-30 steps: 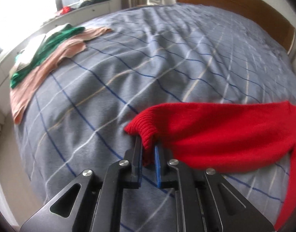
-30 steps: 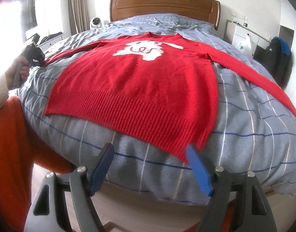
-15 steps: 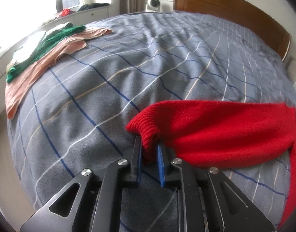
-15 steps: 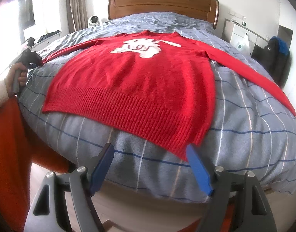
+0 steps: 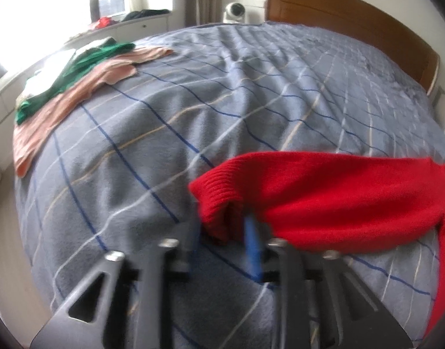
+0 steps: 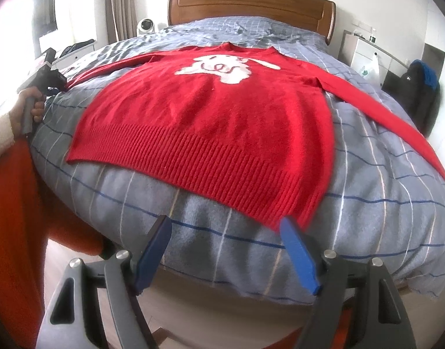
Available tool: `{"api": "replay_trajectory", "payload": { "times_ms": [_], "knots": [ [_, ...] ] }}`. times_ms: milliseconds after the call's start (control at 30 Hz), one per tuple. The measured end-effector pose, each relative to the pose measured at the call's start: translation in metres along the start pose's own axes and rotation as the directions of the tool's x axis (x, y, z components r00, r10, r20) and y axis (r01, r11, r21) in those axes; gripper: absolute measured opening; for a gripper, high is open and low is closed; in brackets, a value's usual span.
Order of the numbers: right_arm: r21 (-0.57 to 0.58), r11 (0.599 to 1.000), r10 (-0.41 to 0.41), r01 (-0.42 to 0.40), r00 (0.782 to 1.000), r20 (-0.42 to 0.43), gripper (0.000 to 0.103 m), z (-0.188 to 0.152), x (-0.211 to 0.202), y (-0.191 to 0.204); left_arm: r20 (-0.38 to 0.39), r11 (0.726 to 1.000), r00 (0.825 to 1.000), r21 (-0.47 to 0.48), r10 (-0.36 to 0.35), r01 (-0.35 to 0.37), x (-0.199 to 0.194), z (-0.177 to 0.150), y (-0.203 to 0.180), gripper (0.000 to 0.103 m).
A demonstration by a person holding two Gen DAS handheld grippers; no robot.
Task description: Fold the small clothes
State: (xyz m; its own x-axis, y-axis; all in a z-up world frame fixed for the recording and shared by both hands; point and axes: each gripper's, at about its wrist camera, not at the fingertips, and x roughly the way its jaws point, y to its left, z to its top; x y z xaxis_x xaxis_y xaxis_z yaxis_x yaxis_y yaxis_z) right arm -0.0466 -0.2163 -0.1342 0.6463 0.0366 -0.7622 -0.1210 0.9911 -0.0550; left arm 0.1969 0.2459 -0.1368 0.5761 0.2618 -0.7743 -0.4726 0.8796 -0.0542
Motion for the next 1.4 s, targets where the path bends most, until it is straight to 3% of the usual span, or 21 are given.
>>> {"api": "replay_trajectory", "payload": {
  "times_ms": [33, 67, 200, 333, 467, 767, 1400],
  "knots": [
    [0.001, 1.0, -0.001, 0.001, 1.0, 0.0, 0.076, 0.0, 0.0, 0.0, -0.001, 1.0, 1.0, -0.009, 0.013, -0.013, 0.0, 0.0, 0.002, 0.079],
    [0.0, 1.0, -0.001, 0.001, 1.0, -0.001, 0.076, 0.0, 0.0, 0.0, -0.006, 0.999, 1.0, -0.029, 0.03, -0.03, 0.0, 0.0, 0.005, 0.093],
    [-0.003, 1.0, -0.001, 0.001, 1.0, -0.003, 0.076, -0.001, 0.0, 0.002, 0.007, 0.994, 1.0, -0.107, -0.013, 0.014, -0.008, 0.001, 0.02, 0.094],
    [-0.005, 1.0, -0.004, 0.004, 1.0, 0.004, 0.076, 0.001, -0.001, 0.001, 0.052, 0.988, 0.998, -0.151, 0.031, -0.023, -0.019, -0.001, 0.028, 0.094],
    [-0.008, 1.0, -0.003, 0.003, 1.0, -0.003, 0.076, 0.001, 0.0, 0.002, 0.093, 0.972, 0.988, -0.209, 0.126, -0.104, -0.028, 0.0, 0.039, 0.095],
    [-0.039, 0.999, -0.004, 0.004, 1.0, 0.002, 0.076, 0.001, 0.0, 0.009, 0.074, 0.927, 0.977, -0.338, 0.2, -0.164, -0.029, -0.001, 0.067, 0.095],
    [-0.044, 0.999, -0.005, 0.005, 1.0, 0.003, 0.076, 0.001, 0.0, 0.01, 0.085, 0.92, 0.965, -0.332, 0.247, -0.206, -0.035, -0.002, 0.065, 0.095]
  ]
}}
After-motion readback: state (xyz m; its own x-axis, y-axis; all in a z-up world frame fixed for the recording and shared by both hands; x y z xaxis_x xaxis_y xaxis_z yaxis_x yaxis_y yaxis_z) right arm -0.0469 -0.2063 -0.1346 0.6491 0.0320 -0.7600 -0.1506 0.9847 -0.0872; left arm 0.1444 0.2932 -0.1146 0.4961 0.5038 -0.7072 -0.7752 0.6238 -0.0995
